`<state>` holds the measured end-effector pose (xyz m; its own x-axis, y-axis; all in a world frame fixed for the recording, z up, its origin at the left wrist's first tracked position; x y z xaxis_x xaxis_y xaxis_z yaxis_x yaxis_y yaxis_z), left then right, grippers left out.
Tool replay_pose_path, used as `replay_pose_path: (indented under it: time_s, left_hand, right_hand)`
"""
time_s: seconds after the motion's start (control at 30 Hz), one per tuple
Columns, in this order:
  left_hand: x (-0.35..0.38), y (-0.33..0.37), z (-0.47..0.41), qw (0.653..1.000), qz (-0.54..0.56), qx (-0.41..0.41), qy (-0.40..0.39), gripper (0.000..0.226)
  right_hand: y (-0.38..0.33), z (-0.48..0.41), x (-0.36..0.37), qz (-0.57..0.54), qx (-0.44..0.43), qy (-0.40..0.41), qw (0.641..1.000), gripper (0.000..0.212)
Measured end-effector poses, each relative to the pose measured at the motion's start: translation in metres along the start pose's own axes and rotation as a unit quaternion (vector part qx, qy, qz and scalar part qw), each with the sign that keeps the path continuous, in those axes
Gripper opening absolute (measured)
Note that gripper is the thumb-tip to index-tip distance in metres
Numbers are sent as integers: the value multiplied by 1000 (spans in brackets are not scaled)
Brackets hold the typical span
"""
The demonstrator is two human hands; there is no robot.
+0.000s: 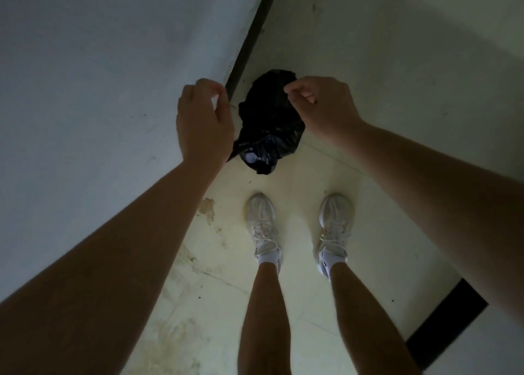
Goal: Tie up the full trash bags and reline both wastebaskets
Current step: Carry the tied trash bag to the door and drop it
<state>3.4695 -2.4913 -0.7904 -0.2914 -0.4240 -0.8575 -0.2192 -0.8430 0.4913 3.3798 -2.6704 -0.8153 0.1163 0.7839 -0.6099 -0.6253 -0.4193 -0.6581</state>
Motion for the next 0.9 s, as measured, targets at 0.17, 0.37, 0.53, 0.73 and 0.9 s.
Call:
replay_pose_path:
  time_s: [0.17, 0.37, 0.53, 0.73, 0.9]
  left_hand:
    - [-23, 17, 25, 997, 5, 53, 57, 28]
    - [-116, 87, 64, 994, -26, 101, 40, 49]
    - [-256, 190, 84, 982, 17, 148, 112, 53]
    - [-406, 246, 124, 964, 15, 144, 225, 51]
    - [-518, 224, 207, 914, -10, 126, 387, 46]
  right_hand:
    - [-1, 31, -31, 54, -73, 76, 993, 41]
    - [-56, 91, -125, 123, -150, 118, 974, 51]
    - [-167, 147, -253, 117, -223, 204, 946, 50]
    - [-305, 214, -326, 92, -365, 203, 904, 48]
    - [-432, 266, -285, 80, -552, 113, 822, 41]
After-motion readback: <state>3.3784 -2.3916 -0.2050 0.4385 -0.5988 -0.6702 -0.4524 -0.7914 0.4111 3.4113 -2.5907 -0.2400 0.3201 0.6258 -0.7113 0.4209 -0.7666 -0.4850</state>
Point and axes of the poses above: each hand's wrist, its own z-axis away from the middle knuckle, its own x-axis out of the palm, y = z × x, the point moved 1 cm from there along -z, towards the middle knuckle, and after that the axes turned 4 degrees about y, right-handed, at the moved point
